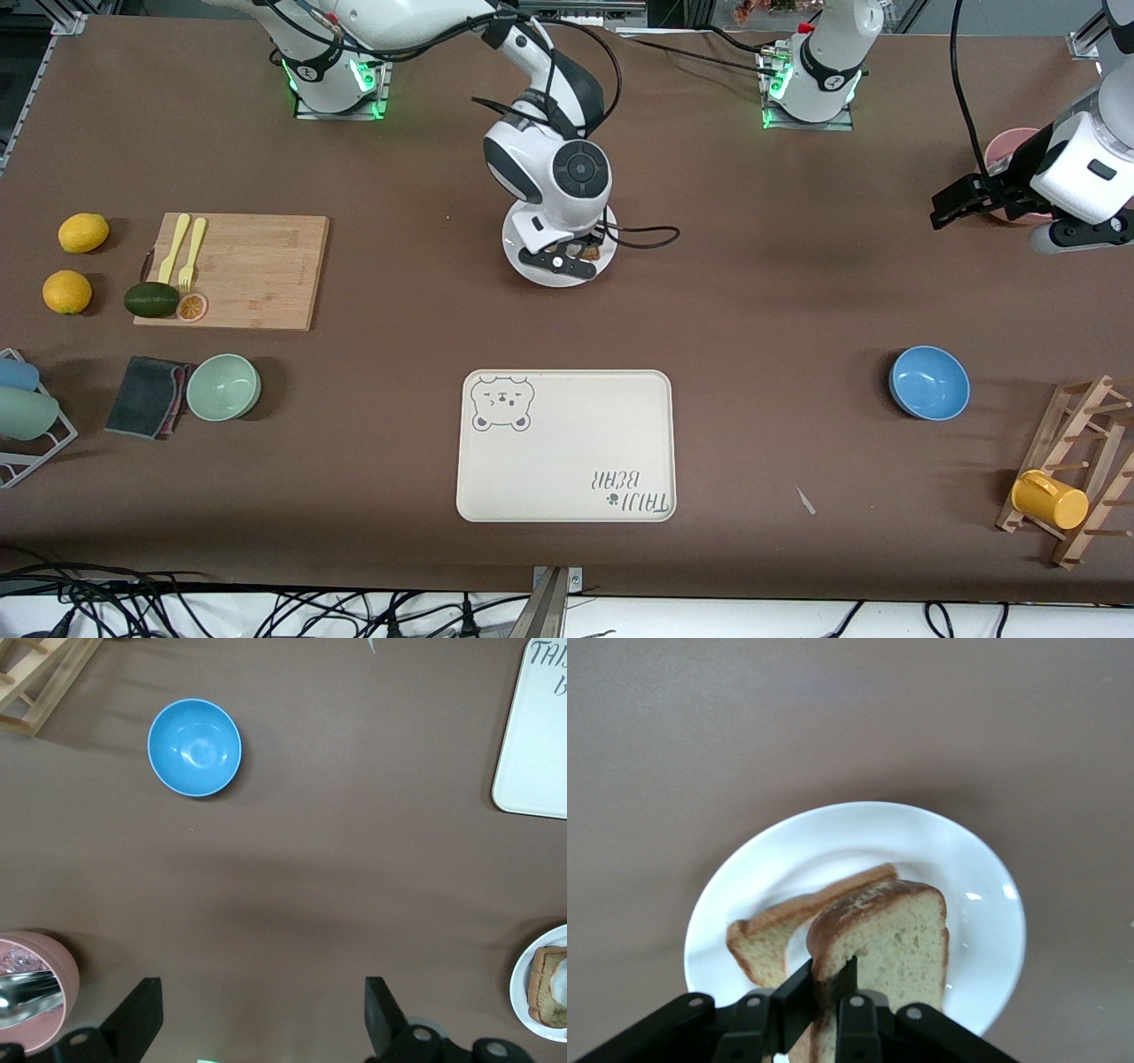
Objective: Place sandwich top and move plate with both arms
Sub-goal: 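Carry the bread slice with the right gripper onto the egg toast, then release the bread and return the right gripper to its rest pose, then reach the left gripper across the table to the white plate rim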
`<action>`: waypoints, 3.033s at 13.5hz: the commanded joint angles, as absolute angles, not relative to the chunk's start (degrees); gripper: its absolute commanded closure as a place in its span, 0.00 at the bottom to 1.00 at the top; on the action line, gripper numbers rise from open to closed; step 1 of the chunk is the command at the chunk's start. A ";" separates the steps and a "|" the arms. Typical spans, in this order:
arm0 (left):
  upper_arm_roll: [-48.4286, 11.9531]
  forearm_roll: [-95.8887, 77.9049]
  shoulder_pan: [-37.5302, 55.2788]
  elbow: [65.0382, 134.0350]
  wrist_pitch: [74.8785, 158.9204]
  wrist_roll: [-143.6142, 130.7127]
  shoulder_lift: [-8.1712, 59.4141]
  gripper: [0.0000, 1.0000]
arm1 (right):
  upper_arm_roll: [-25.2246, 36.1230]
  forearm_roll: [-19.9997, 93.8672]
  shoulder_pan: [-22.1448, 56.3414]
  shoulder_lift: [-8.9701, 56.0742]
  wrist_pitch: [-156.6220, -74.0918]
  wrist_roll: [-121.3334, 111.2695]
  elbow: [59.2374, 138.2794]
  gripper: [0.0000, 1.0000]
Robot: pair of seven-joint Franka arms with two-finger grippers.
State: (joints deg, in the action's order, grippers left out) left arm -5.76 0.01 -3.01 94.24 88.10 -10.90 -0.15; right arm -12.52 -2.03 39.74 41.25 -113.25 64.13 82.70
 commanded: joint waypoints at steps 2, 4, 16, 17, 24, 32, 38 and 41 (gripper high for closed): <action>-5.98 -0.97 -2.81 94.04 87.10 -11.60 -0.62 0.00 | -12.04 -1.23 40.08 42.28 -112.85 63.55 80.60 0.00; -5.98 -0.97 -2.81 94.04 87.10 -11.60 -0.53 0.00 | -11.95 -1.23 40.08 42.10 -112.59 63.63 80.60 0.00; -5.98 -3.95 -2.99 94.04 87.19 -11.51 0.09 0.00 | -10.90 -1.23 25.42 28.66 -103.37 45.47 80.51 0.00; -5.98 -4.91 -3.25 94.04 87.19 -11.51 0.17 0.00 | -10.90 -0.97 23.23 27.61 -102.49 42.48 80.51 0.00; -5.54 -11.94 -4.48 93.96 87.63 -10.72 2.54 0.00 | -4.76 2.63 10.12 17.78 -94.57 14.19 81.72 0.00; -5.54 -28.47 -9.05 93.78 87.63 -2.20 9.13 0.00 | -0.45 2.55 -0.44 -0.33 -95.89 0.60 96.15 0.00; -5.62 -48.23 -13.44 93.87 81.39 9.57 16.95 0.00 | 5.45 3.08 1.76 -0.27 -96.69 -2.29 96.33 0.00; -5.54 -51.76 -13.62 93.87 81.47 10.98 20.82 0.00 | 5.36 3.08 1.93 1.58 -95.10 -2.55 93.26 0.00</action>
State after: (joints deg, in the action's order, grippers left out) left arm -5.33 -48.80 -13.18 94.61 82.66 8.67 18.52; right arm 4.69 2.02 1.12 0.86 -95.74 -1.37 95.04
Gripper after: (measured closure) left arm 0.000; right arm 0.000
